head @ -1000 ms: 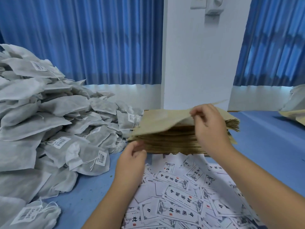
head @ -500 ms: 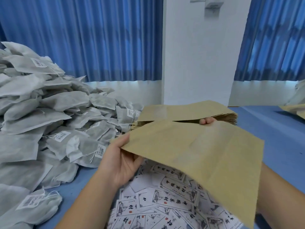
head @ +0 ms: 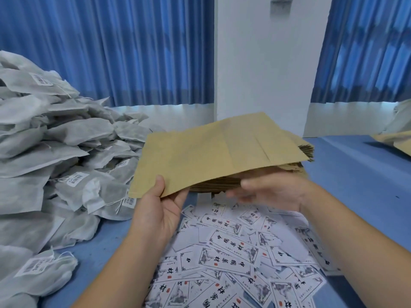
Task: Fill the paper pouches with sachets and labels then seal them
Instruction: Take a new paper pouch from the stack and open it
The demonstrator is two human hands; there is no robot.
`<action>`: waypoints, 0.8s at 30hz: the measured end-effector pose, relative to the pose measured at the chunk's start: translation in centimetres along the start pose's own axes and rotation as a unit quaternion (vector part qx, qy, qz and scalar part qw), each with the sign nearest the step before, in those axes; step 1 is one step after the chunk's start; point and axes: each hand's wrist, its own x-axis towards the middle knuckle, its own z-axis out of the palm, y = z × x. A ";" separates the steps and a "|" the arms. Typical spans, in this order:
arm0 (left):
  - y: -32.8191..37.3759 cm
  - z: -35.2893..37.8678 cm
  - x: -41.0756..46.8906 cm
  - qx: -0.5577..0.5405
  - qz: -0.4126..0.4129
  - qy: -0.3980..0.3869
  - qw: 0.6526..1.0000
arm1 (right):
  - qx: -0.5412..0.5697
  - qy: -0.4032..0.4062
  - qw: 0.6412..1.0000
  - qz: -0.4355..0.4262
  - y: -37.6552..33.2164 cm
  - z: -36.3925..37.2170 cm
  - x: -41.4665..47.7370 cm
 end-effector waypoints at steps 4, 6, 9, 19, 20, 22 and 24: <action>-0.9 -0.2 -0.3 0.091 -0.035 -0.010 0.995 | 0.031 -0.001 0.999 0.036 0.6 2.8 1.1; -1.0 -0.2 -0.7 0.144 -0.072 -0.040 0.986 | 0.105 0.135 0.985 0.002 0.8 3.5 2.2; -0.5 -0.3 -0.8 0.153 -0.093 -0.041 0.983 | 0.088 0.256 0.962 0.025 1.0 2.6 2.5; -0.2 -0.8 -0.8 0.394 -0.036 -0.017 0.918 | -0.284 0.261 0.885 0.260 -1.7 -0.9 -0.8; -0.4 -0.8 -0.8 0.412 -0.028 -0.021 0.911 | -0.378 0.243 0.842 0.299 -2.2 -0.8 -1.2; -0.9 -0.6 -1.0 0.437 -0.013 -0.040 0.899 | -0.514 0.206 0.763 0.333 -3.3 -0.2 -1.8; -1.4 -0.4 -1.2 0.456 0.014 -0.056 0.888 | -0.587 0.194 0.739 0.267 -4.0 1.0 -1.6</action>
